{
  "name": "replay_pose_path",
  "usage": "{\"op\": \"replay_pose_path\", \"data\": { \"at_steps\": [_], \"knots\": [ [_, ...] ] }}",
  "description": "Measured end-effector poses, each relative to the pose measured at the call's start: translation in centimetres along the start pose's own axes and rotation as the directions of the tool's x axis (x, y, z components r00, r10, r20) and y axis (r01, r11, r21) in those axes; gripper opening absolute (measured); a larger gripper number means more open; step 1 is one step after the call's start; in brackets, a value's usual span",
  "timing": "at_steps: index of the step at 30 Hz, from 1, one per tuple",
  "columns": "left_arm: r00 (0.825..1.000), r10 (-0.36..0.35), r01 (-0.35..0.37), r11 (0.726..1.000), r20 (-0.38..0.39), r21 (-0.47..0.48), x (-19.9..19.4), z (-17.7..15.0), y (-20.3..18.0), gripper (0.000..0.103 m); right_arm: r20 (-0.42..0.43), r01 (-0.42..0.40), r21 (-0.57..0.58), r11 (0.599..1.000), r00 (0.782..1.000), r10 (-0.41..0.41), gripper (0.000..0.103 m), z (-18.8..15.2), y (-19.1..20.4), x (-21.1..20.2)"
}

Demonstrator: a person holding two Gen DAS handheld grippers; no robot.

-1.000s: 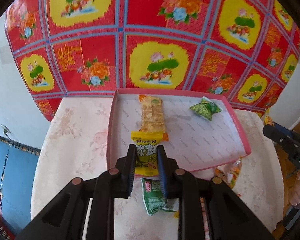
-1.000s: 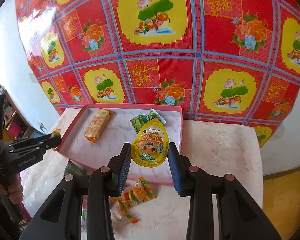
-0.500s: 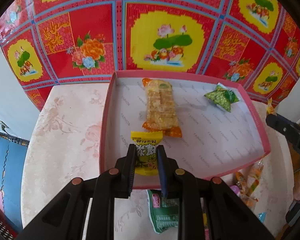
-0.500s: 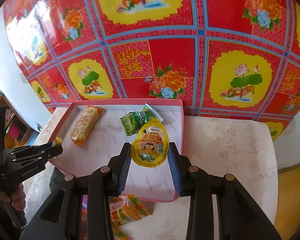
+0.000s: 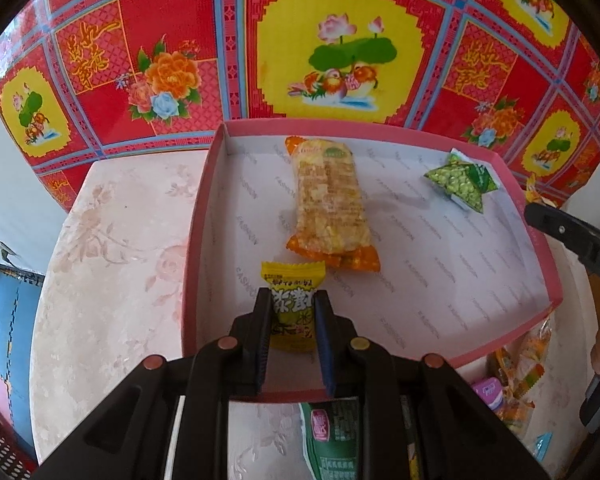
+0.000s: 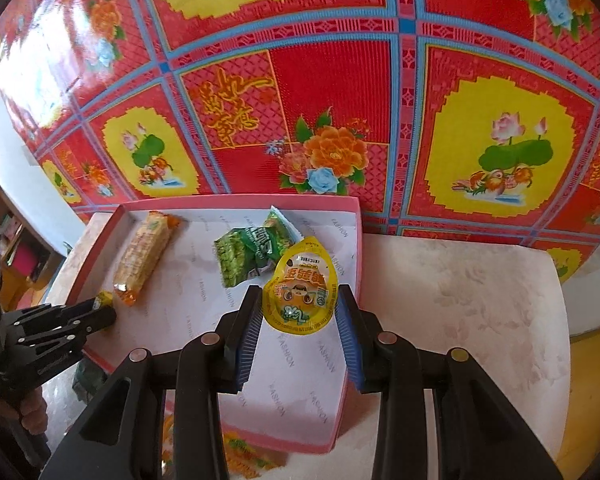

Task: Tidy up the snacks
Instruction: 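Carry the candy pack and jelly cup into the pink tray with both tools, then open both tools to drop the snacks in the tray and withdraw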

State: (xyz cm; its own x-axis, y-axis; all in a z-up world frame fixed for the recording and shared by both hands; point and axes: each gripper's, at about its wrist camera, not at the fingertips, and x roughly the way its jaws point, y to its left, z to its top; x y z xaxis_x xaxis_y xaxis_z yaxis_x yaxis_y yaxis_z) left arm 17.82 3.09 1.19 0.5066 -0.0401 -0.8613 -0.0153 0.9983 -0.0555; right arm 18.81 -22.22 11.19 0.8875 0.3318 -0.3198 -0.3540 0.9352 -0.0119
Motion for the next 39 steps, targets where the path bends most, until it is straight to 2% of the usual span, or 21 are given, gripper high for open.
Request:
{"op": "replay_pose_path", "data": {
  "at_steps": [9,24,28,33,39],
  "knots": [
    [1.000,0.001,-0.001,1.000,0.006,0.001,0.5,0.3,0.3,0.022,-0.019,0.014,-0.023,1.000,1.000,-0.014,0.038,0.6,0.3,2.0],
    [1.000,-0.008,0.007,1.000,0.011,0.002,0.1,0.3,0.2,0.022,0.004,0.028,-0.033,0.999,1.000,-0.027,0.038,1.2,0.6,3.0],
    [1.000,-0.018,0.018,1.000,0.014,0.002,-0.3,0.3,0.0,0.032,0.009,0.031,-0.026,0.999,0.999,-0.031,0.040,1.2,0.2,2.7],
    [0.999,-0.014,0.013,1.000,0.047,0.021,-1.5,0.4,-0.7,0.045,0.016,0.007,-0.011,1.000,1.000,-0.007,0.050,1.2,0.0,1.8],
    [0.998,-0.018,0.017,1.000,0.065,0.017,-3.2,0.4,-0.8,0.045,0.043,0.020,-0.021,1.000,0.999,-0.019,0.054,0.9,0.4,-0.4]
  ]
}}
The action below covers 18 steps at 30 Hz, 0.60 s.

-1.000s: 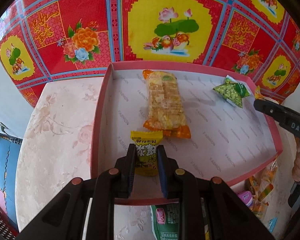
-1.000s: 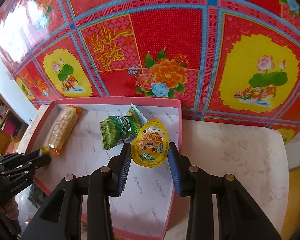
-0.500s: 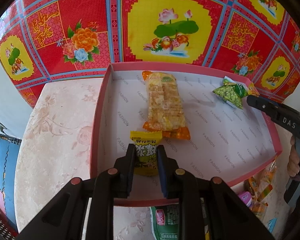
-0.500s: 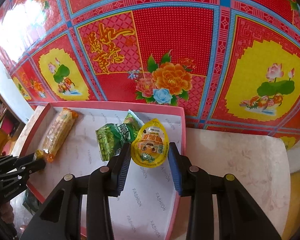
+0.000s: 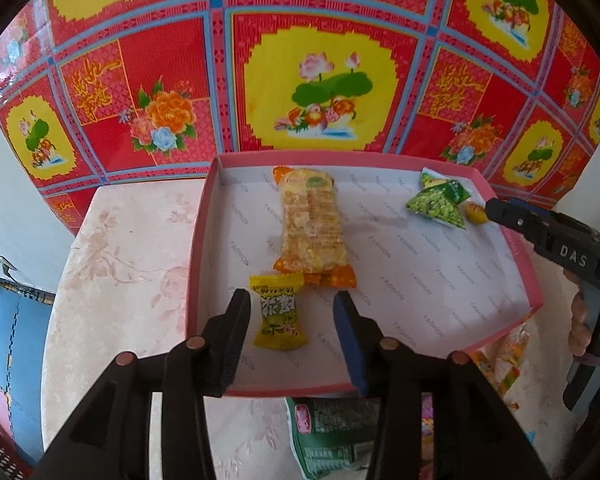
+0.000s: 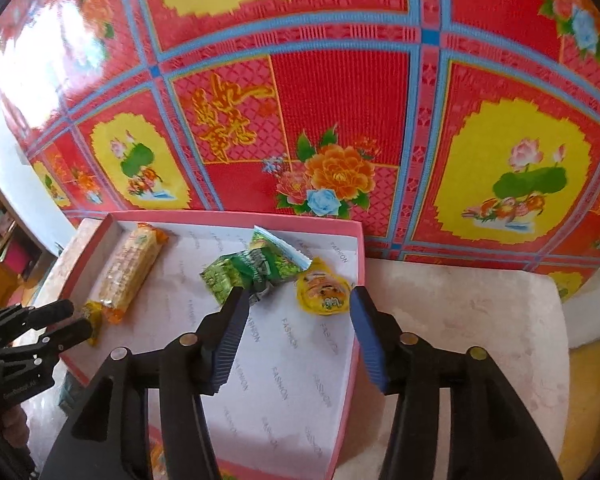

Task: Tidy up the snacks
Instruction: 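Open both tools to drop the snacks in the tray and withdraw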

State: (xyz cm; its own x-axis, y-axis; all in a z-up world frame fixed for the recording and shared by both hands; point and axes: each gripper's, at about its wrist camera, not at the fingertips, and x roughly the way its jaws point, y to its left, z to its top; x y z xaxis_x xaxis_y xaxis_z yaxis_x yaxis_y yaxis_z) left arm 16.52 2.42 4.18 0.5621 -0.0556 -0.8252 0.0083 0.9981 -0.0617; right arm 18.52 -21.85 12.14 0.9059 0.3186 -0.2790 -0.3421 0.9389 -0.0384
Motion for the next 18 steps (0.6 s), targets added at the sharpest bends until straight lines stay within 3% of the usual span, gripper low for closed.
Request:
{"op": "replay_pose_path", "data": {
  "at_steps": [5,18],
  "knots": [
    [1.000,-0.006,0.007,1.000,0.002,-0.015,-1.2,-0.2,0.3,0.046,0.005,-0.023,0.069,0.997,1.000,0.023,0.054,-0.4,-0.3,-1.9],
    [0.999,-0.024,0.024,0.999,0.022,-0.034,-3.5,-1.9,0.2,0.046,0.013,-0.008,0.085,0.996,1.000,0.007,0.054,-3.1,1.5,-6.1]
  ]
}}
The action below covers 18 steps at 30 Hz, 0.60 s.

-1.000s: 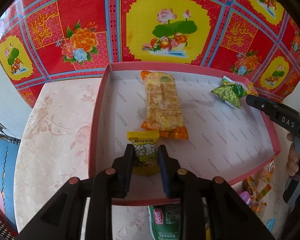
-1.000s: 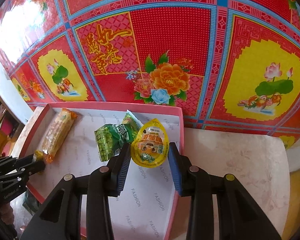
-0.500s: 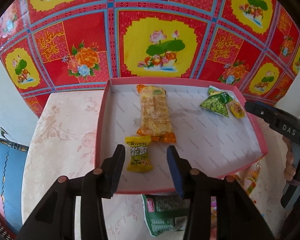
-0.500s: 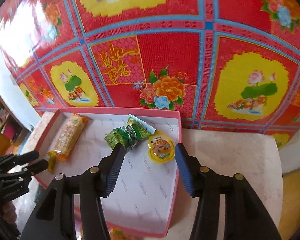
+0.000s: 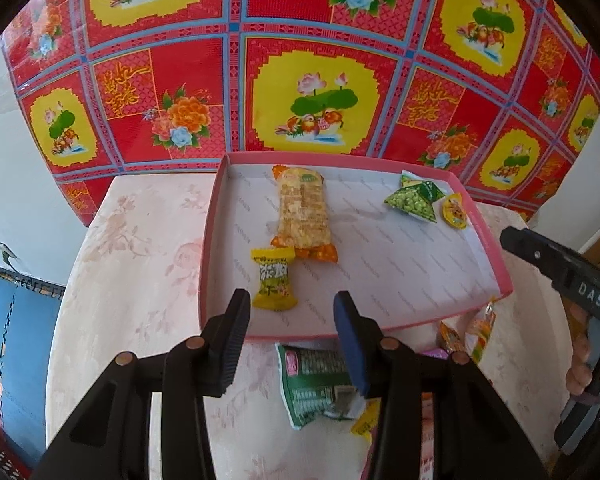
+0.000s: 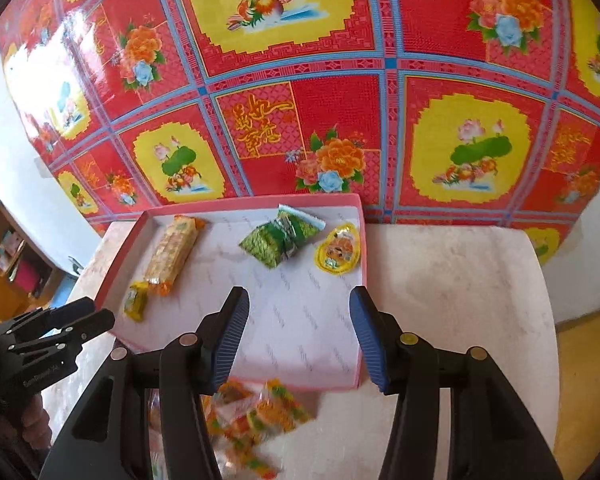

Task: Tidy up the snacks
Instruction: 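Open both tools to drop the snacks in the tray and withdraw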

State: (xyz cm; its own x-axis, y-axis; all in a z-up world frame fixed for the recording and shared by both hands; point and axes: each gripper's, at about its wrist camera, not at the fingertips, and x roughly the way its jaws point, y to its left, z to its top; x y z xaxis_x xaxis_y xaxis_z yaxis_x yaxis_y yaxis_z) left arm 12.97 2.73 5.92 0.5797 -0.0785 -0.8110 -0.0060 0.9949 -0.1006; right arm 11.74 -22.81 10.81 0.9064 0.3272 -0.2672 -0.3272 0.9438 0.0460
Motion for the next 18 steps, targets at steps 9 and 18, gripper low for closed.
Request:
{"op": "replay_pose_path", "data": {
  "at_steps": [9,18],
  "knots": [
    [1.000,-0.028,0.028,0.999,-0.006,-0.028,-0.9,-1.5,0.2,0.047,-0.011,-0.019,0.021,1.000,1.000,0.019,0.054,-2.3,0.6,-2.0],
    [0.999,-0.031,0.030,0.999,-0.041,-0.015,-0.9,-3.0,-0.5,0.052,-0.037,0.015,0.065,0.998,0.999,-0.013,0.061,-4.7,0.4,-2.2]
  ]
}}
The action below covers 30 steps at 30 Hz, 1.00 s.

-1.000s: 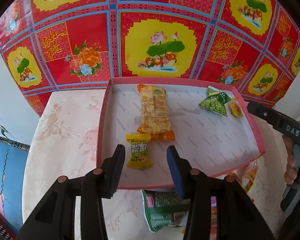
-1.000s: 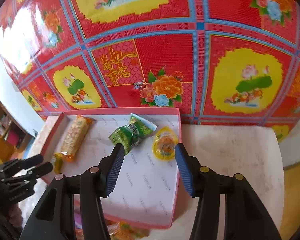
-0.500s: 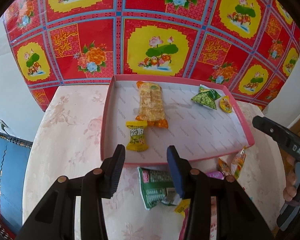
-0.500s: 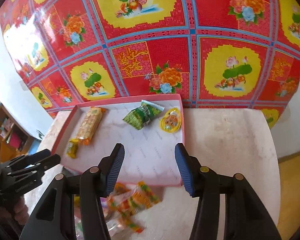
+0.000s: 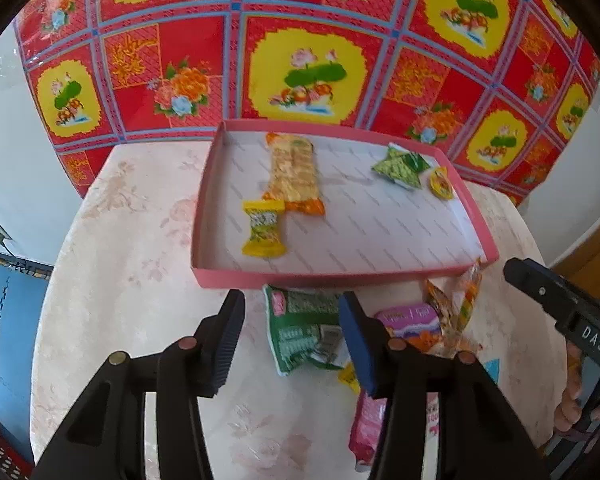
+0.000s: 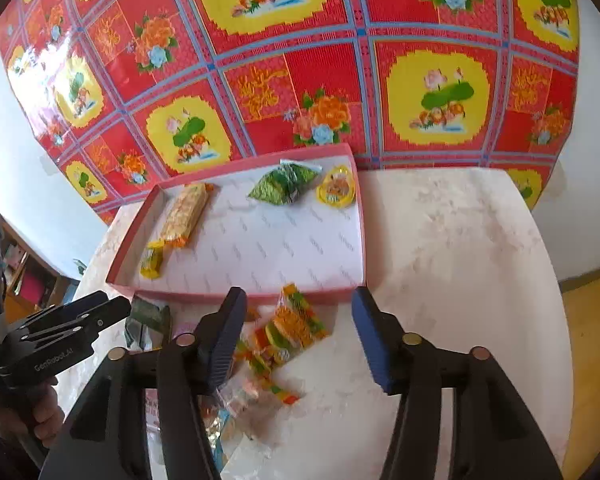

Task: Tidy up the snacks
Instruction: 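Open both tools to drop the snacks in the tray and withdraw, then grasp the green snack bag with the left tool while the right tool grasps the gummy candy bag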

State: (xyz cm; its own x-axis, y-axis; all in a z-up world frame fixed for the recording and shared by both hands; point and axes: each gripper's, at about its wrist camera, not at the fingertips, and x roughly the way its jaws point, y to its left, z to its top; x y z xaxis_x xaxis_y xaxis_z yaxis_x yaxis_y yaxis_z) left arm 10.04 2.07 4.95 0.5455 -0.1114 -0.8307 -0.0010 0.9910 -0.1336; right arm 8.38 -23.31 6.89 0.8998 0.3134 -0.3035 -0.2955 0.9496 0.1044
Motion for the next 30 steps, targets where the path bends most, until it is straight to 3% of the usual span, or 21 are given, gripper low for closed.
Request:
{"op": "replay_pose_path", "data": {
  "at_steps": [11,16,25,30],
  "knots": [
    [0.998,-0.007,0.008,1.000,-0.063,0.004,1.4,-1.0,-0.4,0.054,-0.037,-0.018,0.005,1.000,0.999,0.018,0.062,-1.5,0.3,0.8],
    [0.997,-0.009,0.009,1.000,-0.079,0.002,2.1,-1.1,-0.6,0.062,-0.043,-0.016,-0.004,1.000,0.999,0.016,0.062,-1.6,0.5,1.0],
    [0.996,-0.029,0.025,0.998,-0.079,-0.049,2.7,-1.0,-0.1,0.068,-0.070,-0.019,-0.011,1.000,0.997,0.018,0.062,-2.1,0.7,1.7],
    [0.997,0.019,-0.019,1.000,-0.068,-0.008,3.1,-1.3,-0.8,0.067,-0.076,-0.026,-0.007,1.000,0.997,0.026,0.062,-2.4,0.6,2.0]
  ]
}}
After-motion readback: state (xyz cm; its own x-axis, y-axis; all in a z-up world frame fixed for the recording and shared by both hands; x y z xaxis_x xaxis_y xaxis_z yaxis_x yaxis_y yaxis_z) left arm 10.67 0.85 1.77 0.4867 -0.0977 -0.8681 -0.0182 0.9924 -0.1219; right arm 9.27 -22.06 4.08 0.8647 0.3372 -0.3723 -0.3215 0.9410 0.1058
